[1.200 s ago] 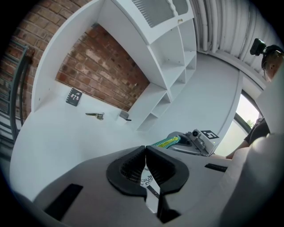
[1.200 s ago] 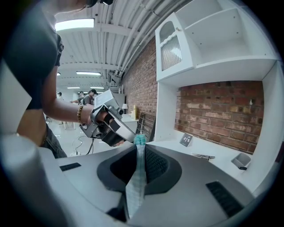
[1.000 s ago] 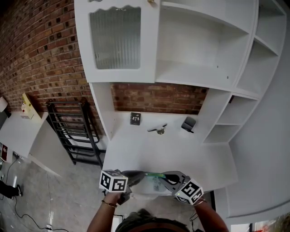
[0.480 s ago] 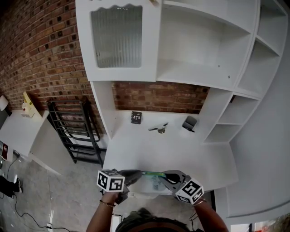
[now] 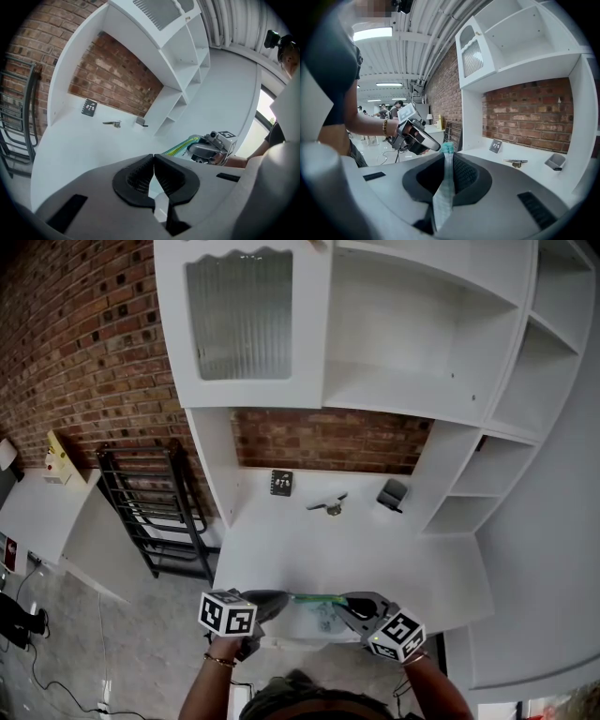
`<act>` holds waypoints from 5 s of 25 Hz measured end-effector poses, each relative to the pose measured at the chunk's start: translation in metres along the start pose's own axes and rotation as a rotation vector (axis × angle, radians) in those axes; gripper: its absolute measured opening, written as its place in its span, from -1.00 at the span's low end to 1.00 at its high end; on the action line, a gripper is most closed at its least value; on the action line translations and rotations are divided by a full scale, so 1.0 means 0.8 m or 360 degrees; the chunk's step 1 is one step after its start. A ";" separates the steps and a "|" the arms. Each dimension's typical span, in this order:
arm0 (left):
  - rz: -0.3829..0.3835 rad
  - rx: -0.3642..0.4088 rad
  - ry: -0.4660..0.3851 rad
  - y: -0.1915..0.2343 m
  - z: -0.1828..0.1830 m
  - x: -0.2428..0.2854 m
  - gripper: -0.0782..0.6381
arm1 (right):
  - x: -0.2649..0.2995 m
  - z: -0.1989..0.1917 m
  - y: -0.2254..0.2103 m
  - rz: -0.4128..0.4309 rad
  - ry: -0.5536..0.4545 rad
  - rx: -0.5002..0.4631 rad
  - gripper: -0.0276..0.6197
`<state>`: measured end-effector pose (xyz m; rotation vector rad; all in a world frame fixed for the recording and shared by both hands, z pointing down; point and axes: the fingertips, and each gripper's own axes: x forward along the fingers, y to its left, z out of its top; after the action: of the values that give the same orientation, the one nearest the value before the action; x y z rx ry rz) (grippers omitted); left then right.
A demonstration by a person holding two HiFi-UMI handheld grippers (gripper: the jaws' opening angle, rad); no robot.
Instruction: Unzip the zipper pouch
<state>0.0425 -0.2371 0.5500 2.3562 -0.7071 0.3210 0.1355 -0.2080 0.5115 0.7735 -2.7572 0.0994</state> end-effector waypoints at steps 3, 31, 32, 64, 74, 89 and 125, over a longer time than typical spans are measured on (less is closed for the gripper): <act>0.0016 0.0002 0.0003 0.004 -0.001 -0.002 -0.77 | -0.004 0.000 -0.004 -0.0015 -0.0006 0.0017 -0.84; 0.0032 0.0014 -0.0084 0.016 0.005 -0.021 -0.77 | -0.014 -0.009 -0.021 -0.0073 -0.0038 0.0125 -0.84; 0.0027 0.0032 -0.0080 0.016 0.004 -0.021 -0.77 | -0.014 -0.010 -0.021 -0.0073 -0.0033 0.0123 -0.84; -0.0045 0.0311 -0.0550 -0.022 0.025 -0.029 -0.77 | 0.037 -0.006 -0.211 -0.0405 -0.0185 0.0471 -0.84; 0.0049 0.0300 -0.0564 0.000 0.020 -0.054 -0.77 | 0.110 0.008 -0.245 -0.0380 -0.0249 0.0616 -0.84; 0.0162 0.0233 -0.0559 0.028 0.010 -0.078 -0.77 | 0.096 -0.092 -0.300 -0.0611 -0.0116 0.0906 -0.85; 0.0005 0.0267 -0.0523 -0.031 0.005 -0.026 -0.77 | -0.069 -0.247 -0.299 -0.1031 0.0325 0.1032 -0.45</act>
<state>0.0395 -0.2152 0.5260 2.5997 -0.8643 -0.0092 0.3536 -0.3574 0.6837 1.6594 -2.1398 0.8989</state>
